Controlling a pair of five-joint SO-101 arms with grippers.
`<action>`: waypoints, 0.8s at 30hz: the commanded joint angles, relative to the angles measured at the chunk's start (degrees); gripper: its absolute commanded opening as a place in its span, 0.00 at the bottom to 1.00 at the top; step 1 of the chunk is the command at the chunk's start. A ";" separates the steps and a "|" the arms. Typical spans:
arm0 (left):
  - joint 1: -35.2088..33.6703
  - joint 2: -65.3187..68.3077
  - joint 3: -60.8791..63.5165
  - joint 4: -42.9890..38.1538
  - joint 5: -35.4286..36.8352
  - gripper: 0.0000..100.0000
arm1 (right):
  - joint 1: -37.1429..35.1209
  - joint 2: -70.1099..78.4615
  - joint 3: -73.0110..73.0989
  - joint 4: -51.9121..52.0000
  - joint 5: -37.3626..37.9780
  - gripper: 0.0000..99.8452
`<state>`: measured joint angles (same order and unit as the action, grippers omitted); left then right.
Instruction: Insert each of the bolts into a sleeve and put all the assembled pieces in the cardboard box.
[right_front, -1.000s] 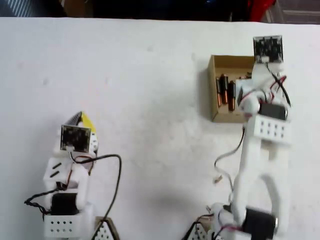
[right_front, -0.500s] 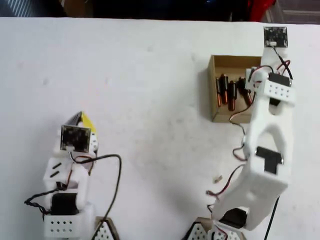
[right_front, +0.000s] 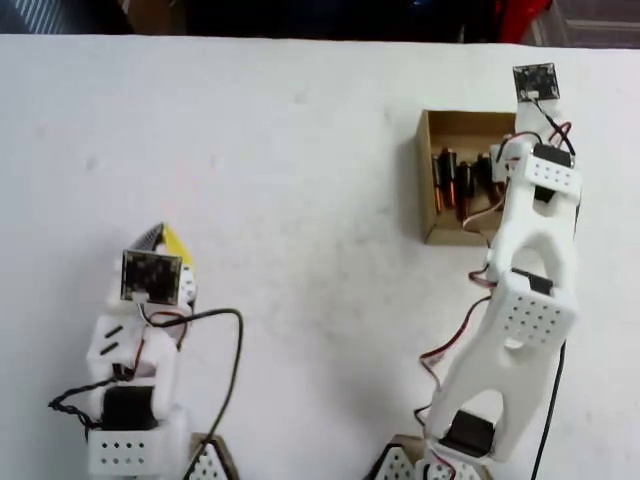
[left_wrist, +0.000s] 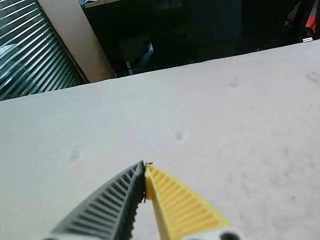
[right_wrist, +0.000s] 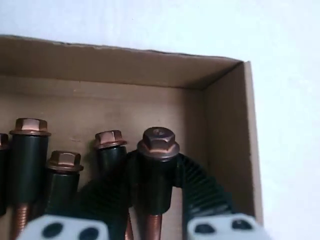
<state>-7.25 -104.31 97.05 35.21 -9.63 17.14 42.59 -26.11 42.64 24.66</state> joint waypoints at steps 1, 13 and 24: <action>-0.13 -0.57 -0.09 0.44 -0.35 0.02 | 0.48 0.57 -4.84 0.04 0.88 0.02; -0.13 -0.48 -0.09 0.53 -0.35 0.02 | -0.22 1.89 -5.19 0.92 0.88 0.08; -0.04 -0.48 -0.09 0.44 -0.09 0.02 | -3.91 -12.62 -11.25 20.26 0.44 0.03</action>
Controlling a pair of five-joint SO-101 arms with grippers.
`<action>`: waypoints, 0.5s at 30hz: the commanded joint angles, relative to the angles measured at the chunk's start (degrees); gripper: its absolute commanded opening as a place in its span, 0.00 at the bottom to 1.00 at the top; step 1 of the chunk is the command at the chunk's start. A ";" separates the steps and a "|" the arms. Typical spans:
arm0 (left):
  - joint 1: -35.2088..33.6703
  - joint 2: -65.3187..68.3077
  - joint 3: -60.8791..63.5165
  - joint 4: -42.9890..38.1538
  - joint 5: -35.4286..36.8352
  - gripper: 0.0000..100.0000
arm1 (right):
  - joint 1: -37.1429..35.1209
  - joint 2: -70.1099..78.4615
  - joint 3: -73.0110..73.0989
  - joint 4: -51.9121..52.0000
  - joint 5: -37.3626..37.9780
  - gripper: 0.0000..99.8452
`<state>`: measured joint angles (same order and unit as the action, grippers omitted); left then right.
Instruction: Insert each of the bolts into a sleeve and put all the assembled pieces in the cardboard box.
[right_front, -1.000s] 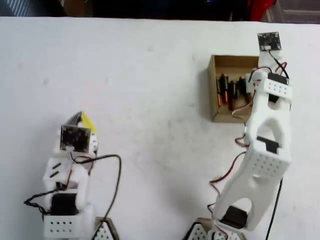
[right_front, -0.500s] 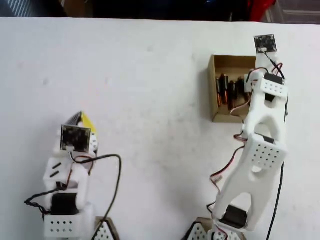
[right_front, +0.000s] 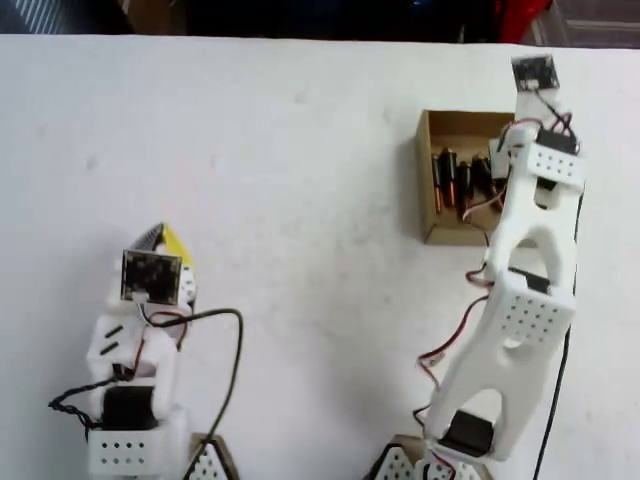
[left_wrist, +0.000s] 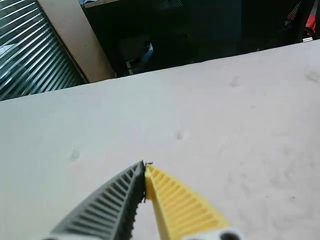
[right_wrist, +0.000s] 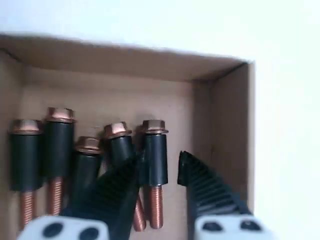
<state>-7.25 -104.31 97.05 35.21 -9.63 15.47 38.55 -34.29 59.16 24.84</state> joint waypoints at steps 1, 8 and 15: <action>-0.04 -0.48 -0.09 0.44 0.00 0.02 | -2.86 -10.42 -3.08 5.05 0.26 0.01; -0.31 -0.48 -0.44 0.62 0.00 0.02 | -7.34 -22.37 -3.08 14.46 0.26 0.02; -0.48 -0.48 -6.51 11.60 -0.26 0.02 | -12.00 -37.85 -2.81 22.37 0.18 0.02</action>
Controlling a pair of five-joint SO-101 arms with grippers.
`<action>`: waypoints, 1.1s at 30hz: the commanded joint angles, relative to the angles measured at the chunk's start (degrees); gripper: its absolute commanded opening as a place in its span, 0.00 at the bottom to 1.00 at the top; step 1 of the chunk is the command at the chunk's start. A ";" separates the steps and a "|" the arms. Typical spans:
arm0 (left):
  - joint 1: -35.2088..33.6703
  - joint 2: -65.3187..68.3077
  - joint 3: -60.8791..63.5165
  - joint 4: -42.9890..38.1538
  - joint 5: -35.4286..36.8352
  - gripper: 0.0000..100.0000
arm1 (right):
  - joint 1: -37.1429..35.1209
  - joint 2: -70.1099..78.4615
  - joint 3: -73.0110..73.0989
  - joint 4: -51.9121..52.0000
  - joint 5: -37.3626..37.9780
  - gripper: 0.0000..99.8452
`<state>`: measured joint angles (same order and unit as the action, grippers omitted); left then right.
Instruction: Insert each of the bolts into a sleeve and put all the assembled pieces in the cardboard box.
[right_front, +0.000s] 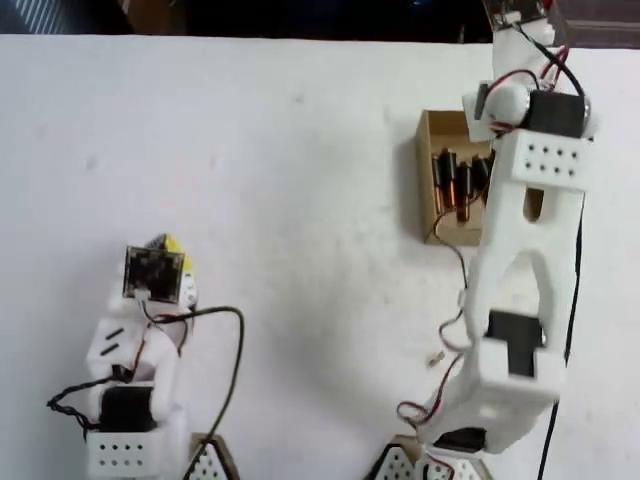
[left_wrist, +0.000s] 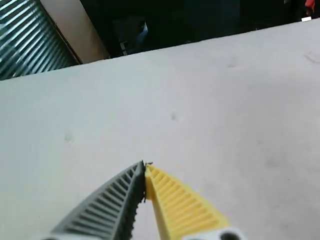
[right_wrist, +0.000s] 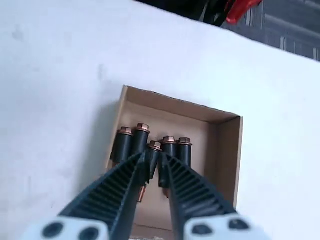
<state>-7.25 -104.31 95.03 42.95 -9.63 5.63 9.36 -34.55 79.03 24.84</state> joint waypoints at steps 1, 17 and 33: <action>-0.48 -0.48 -4.66 4.48 -0.35 0.02 | -2.77 -10.95 -2.46 3.65 0.18 0.02; -0.40 -0.48 1.93 -4.84 0.09 0.02 | -13.05 -41.10 -2.37 19.91 0.18 0.02; -0.13 -0.48 1.93 3.69 -0.18 0.02 | -12.97 -63.87 7.82 21.14 0.18 0.02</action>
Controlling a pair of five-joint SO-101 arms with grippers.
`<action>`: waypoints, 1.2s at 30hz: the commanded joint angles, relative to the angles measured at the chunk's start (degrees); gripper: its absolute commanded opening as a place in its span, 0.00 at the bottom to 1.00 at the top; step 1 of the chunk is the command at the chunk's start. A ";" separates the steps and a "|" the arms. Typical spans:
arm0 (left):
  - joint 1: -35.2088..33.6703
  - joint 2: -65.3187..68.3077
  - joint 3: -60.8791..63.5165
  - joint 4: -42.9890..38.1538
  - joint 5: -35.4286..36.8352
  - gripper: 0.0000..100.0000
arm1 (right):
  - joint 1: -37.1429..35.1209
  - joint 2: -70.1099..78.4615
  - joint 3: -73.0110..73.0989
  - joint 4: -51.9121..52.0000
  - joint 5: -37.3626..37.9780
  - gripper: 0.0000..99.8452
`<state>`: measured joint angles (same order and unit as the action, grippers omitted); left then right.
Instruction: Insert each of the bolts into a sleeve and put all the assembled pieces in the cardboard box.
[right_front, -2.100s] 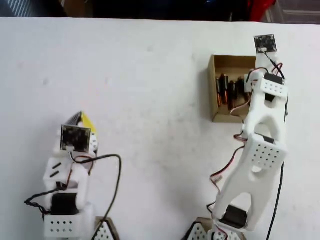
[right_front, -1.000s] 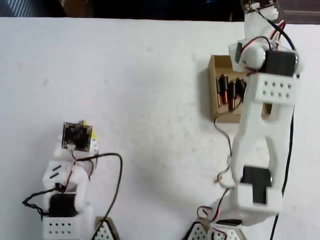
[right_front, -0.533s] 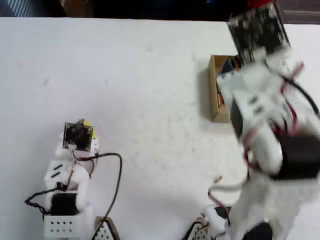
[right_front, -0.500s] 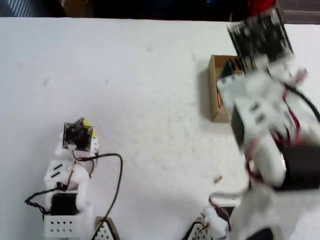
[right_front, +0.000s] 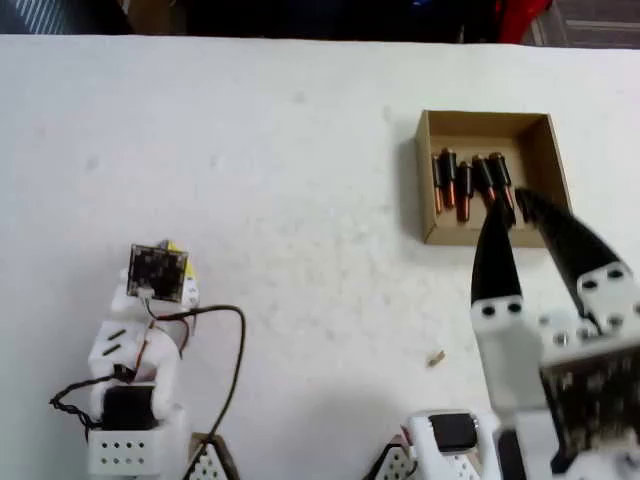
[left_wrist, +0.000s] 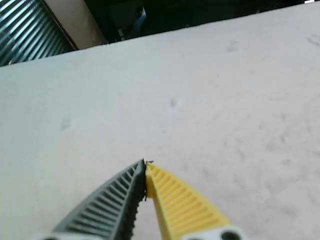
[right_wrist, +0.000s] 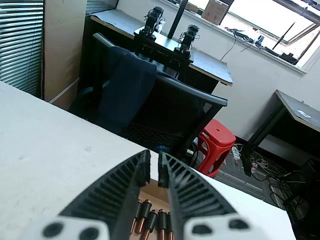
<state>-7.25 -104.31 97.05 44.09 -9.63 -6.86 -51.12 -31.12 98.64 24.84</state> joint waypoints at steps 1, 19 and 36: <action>-0.13 -0.48 -0.09 3.16 -0.18 0.02 | -0.48 -5.14 6.77 0.75 0.18 0.02; -0.57 -0.48 -0.09 25.41 3.52 0.02 | -0.22 -34.51 58.73 -17.98 0.35 0.02; -9.19 -0.48 -0.09 29.54 6.86 0.02 | -0.04 -51.47 86.51 -18.15 0.53 0.02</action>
<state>-15.43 -104.31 97.05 73.27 -1.63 -7.03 -102.99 55.03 81.58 24.84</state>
